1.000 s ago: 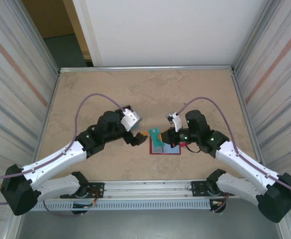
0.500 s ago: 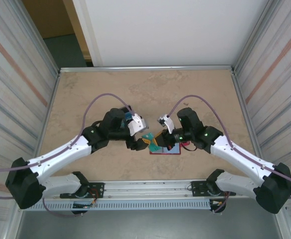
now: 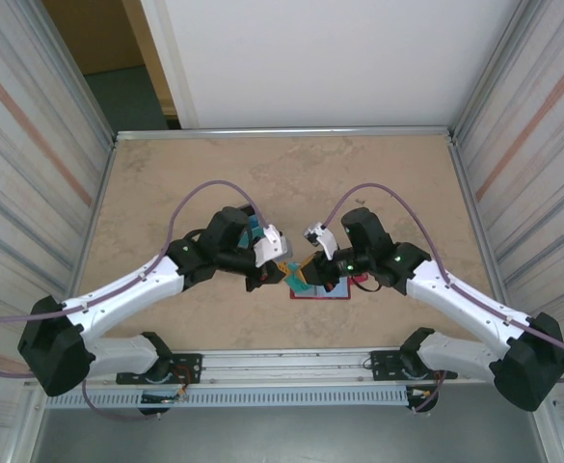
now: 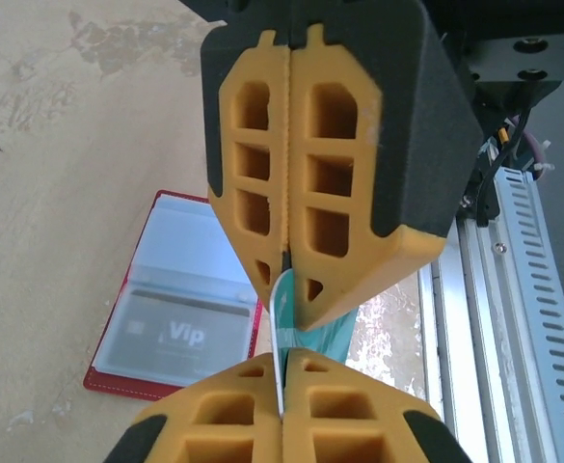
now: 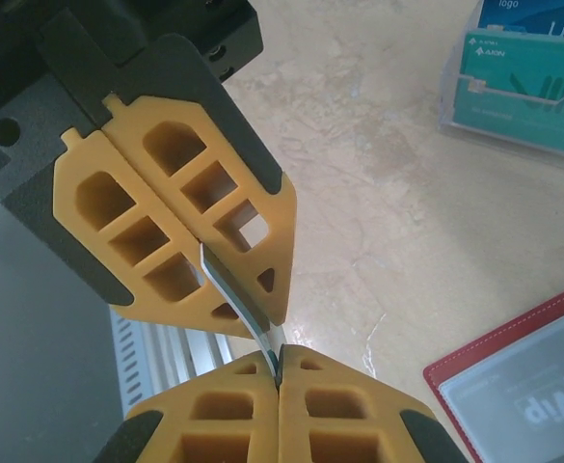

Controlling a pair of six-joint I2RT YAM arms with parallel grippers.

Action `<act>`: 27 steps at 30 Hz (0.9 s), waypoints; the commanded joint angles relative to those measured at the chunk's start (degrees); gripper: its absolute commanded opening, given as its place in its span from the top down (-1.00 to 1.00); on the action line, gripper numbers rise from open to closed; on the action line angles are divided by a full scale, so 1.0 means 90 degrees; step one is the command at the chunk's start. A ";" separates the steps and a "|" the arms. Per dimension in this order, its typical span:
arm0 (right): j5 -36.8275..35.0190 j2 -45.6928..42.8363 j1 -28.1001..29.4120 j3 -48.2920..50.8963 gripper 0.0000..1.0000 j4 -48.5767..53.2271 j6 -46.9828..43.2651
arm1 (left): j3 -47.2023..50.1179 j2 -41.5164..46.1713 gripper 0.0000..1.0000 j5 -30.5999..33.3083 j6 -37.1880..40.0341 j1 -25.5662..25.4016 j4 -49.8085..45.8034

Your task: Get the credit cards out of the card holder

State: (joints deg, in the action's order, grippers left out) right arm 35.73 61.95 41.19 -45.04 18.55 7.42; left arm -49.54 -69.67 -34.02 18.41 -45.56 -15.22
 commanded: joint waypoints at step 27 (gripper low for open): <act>-0.1620 -0.1276 -0.0776 0.0769 -0.30 -0.1452 0.1806 | 0.0946 0.1386 1.00 0.1839 -0.1853 0.0441 0.1459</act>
State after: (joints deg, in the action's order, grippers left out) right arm 23.77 51.92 35.27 -39.81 10.48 17.41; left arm -42.41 -59.48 -23.53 7.60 -42.04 -6.66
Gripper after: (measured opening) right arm 0.642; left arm 0.047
